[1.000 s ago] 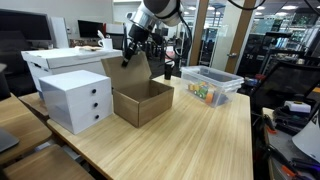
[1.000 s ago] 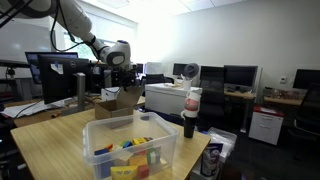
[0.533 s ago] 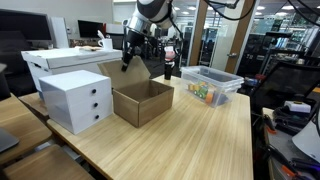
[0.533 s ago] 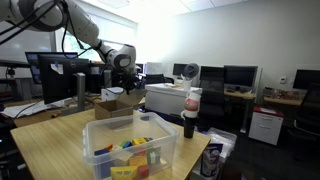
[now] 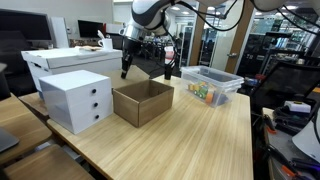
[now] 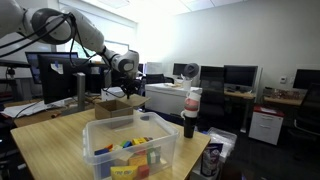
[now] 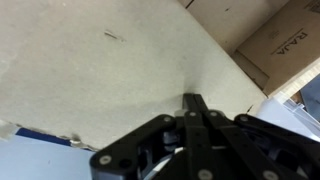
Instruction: Open the lid of the cardboard box
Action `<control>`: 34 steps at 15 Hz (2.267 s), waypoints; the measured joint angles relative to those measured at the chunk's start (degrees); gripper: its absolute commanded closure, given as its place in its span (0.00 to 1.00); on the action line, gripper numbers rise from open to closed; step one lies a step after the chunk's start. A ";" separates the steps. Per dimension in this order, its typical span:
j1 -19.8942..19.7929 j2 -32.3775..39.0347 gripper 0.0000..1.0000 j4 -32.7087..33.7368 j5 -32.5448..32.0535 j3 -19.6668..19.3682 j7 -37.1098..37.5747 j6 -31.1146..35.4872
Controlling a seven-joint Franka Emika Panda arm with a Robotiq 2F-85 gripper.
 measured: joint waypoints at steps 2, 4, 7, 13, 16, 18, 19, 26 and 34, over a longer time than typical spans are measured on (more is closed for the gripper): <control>0.02 1.26 0.98 1.30 -0.05 0.00 0.32 -1.29; 0.03 2.70 0.98 2.53 -0.19 -0.03 1.32 -3.29; 0.09 3.19 0.98 2.81 -0.99 -0.13 2.98 -5.89; 0.69 3.05 0.98 2.78 -2.16 -0.23 6.86 -12.07; 1.39 2.56 0.98 2.55 -2.51 -0.45 8.94 -14.02; 2.08 1.84 0.98 1.87 -3.26 -0.94 10.66 -14.25; 2.42 1.45 0.98 1.47 -3.79 -1.24 11.29 -14.18; 3.60 -2.62 0.98 -3.29 -7.60 -3.40 15.16 -14.13; 4.43 -10.03 0.98 -14.29 -8.06 -4.06 20.90 -14.20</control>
